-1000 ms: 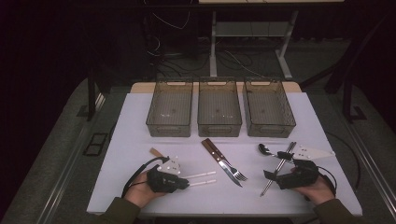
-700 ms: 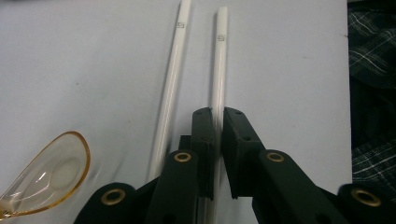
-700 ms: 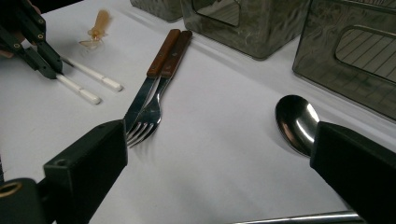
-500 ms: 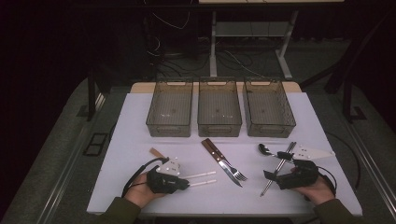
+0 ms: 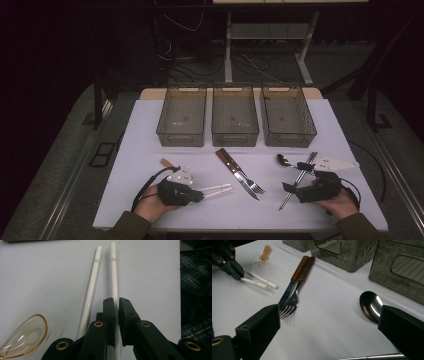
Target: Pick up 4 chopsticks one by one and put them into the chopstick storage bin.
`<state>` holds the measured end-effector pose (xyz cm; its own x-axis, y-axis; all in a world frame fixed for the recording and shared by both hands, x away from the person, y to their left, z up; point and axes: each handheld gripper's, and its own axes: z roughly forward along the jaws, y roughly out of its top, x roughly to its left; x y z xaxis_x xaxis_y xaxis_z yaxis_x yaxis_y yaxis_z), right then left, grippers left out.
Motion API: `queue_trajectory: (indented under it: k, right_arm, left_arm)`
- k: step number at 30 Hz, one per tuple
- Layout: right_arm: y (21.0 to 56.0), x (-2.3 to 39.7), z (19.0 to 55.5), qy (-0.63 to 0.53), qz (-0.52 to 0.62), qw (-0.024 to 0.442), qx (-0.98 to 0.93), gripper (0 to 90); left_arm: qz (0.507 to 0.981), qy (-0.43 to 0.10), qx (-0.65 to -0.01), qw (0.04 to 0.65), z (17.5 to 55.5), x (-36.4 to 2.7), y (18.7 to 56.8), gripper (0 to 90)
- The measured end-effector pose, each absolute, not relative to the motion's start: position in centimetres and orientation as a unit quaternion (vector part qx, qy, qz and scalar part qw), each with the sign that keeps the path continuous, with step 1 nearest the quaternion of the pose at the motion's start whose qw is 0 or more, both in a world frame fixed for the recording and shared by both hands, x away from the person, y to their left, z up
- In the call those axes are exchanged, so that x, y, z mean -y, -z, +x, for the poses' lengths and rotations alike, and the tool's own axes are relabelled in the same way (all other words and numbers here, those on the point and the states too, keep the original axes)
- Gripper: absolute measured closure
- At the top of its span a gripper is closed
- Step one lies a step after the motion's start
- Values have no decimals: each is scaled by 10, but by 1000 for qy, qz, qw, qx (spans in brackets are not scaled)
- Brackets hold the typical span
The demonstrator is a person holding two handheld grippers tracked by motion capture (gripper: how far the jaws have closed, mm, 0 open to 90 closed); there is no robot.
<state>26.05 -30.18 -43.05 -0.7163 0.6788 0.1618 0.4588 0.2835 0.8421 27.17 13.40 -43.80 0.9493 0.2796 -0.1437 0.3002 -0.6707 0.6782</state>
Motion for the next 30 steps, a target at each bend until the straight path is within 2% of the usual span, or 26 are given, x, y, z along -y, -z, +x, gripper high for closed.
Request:
queue_trajectory:
  k: [11,30]
  right_arm:
    - [430,302,261,-480,358,115,-793,40]
    - [432,299,261,-479,353,114,-796,40]
  left_arm:
    - [893,5,-195,406,276,-131,420,839]
    - [859,-53,-237,450,309,-121,385,838]
